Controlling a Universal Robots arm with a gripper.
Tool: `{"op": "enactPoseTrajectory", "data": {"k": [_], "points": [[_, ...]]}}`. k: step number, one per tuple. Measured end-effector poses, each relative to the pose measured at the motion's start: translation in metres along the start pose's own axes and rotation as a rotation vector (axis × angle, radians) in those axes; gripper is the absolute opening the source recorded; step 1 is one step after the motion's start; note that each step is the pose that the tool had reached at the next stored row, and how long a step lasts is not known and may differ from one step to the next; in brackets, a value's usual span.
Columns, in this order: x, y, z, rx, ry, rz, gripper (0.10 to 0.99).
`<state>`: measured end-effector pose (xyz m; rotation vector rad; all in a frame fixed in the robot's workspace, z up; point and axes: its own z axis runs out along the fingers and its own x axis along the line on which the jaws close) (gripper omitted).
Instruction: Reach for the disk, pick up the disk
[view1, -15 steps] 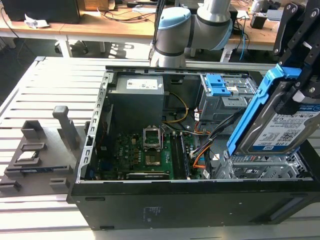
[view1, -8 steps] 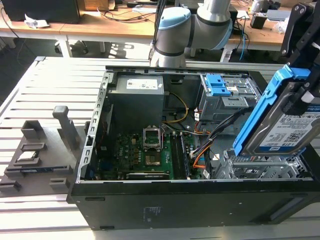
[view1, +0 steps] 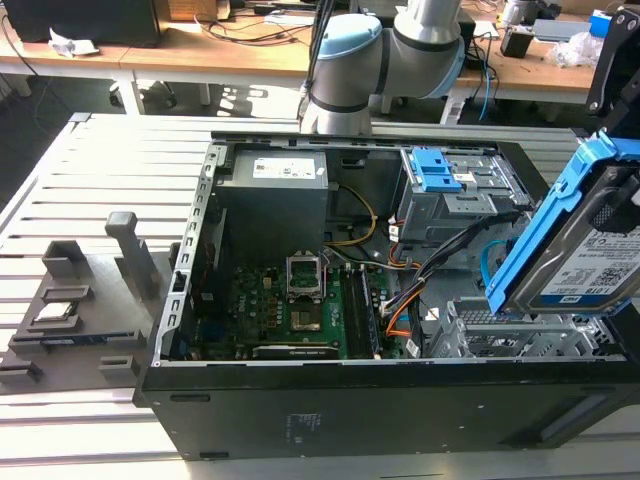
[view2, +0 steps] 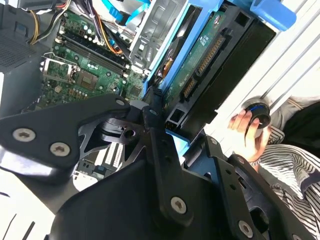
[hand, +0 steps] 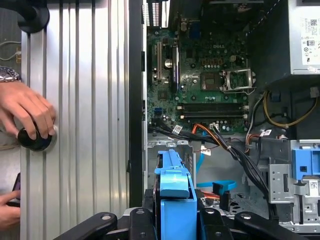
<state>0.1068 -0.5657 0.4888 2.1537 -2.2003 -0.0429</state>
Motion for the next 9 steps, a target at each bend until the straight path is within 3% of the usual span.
{"op": "enactPoseTrajectory", "data": {"k": [2, 9], "points": [[-0.0002, -0.0034, -0.0002, 0.0, 0.0007, 0.0, 0.369], [-0.0001, -0.0037, 0.0031, 0.0, 0.0007, 0.0, 0.369]]}}
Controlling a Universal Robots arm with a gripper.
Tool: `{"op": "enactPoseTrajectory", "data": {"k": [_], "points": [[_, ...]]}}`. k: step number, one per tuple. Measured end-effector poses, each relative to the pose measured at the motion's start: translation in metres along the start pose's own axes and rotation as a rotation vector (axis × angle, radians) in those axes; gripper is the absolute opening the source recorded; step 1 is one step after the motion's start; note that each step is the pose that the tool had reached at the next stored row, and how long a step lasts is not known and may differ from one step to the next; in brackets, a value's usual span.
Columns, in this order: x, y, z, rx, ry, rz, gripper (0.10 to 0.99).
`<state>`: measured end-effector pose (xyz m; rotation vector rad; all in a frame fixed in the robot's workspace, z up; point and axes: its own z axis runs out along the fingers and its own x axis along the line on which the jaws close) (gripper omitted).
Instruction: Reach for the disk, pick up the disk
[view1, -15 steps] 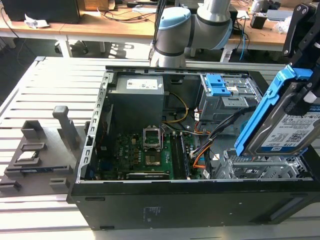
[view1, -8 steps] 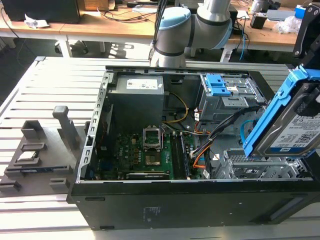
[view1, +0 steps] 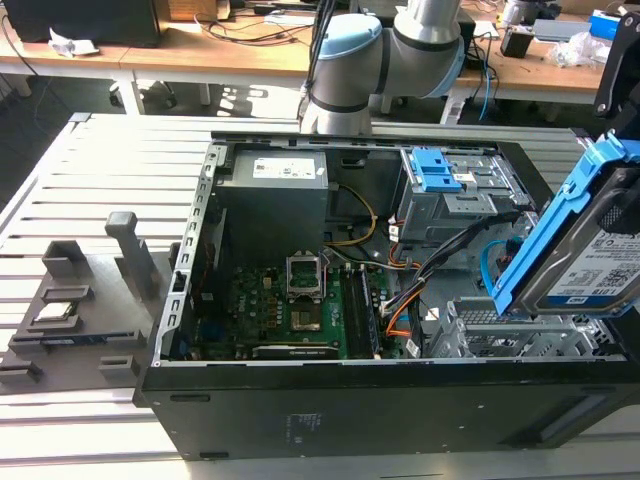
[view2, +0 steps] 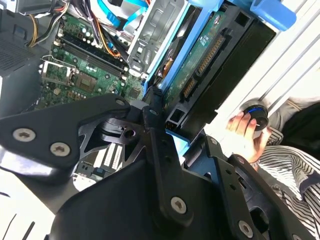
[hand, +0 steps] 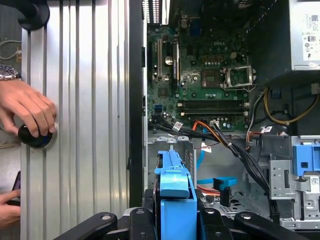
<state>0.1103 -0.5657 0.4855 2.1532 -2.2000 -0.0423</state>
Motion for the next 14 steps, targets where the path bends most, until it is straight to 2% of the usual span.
{"op": "enactPoseTrajectory", "data": {"k": [4, 7, 10, 14], "points": [[-0.001, -0.0006, 0.0087, 0.0, -0.0002, 0.0, 0.369], [-0.0051, -0.0007, 0.0111, 0.0, -0.0048, 0.0, 0.369], [-0.0134, -0.0006, 0.0136, 0.0, -0.0113, -0.001, 0.369], [-0.0161, 0.0028, 0.0194, 0.0, -0.0119, -0.001, 0.369]]}}
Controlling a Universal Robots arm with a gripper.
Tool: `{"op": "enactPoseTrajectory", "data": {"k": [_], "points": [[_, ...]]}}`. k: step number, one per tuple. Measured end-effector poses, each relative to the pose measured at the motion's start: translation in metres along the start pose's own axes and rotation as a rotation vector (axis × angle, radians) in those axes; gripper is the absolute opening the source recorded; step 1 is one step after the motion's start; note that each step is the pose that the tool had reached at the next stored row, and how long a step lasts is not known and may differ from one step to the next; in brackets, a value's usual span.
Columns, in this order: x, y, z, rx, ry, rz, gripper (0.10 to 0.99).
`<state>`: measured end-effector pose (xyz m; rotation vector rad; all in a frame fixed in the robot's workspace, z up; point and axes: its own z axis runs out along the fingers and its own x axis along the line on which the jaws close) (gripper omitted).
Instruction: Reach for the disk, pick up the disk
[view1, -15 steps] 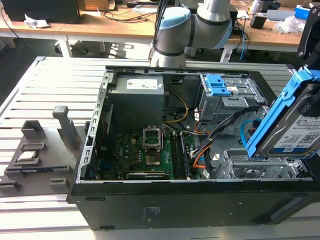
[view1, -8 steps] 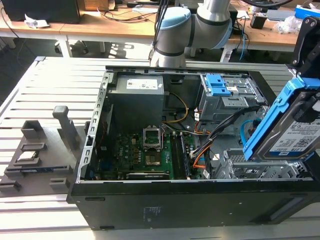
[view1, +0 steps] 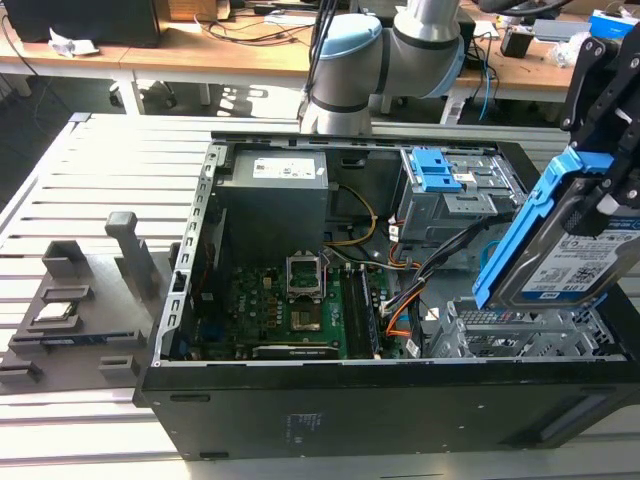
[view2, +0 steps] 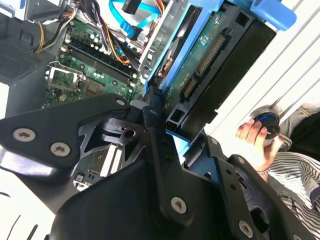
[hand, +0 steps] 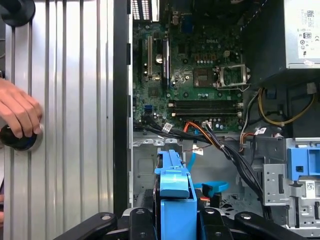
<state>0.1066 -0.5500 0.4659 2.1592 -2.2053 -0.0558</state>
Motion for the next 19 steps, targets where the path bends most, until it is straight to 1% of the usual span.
{"op": "enactPoseTrajectory", "data": {"k": [4, 7, 10, 13, 19], "points": [[-0.0003, -0.0001, 0.0075, 0.0, 0.0004, 0.0, 0.369], [-0.001, -0.0002, 0.0114, 0.0, 0.0002, 0.0, 0.369], [-0.003, -0.0002, 0.0128, 0.0, 0.0003, 0.0, 0.369], [-0.0038, -0.0003, 0.016, 0.0, 0.0002, 0.0, 0.369], [-0.0038, -0.0003, 0.0162, 0.0, 0.0013, 0.0, 0.369]]}}
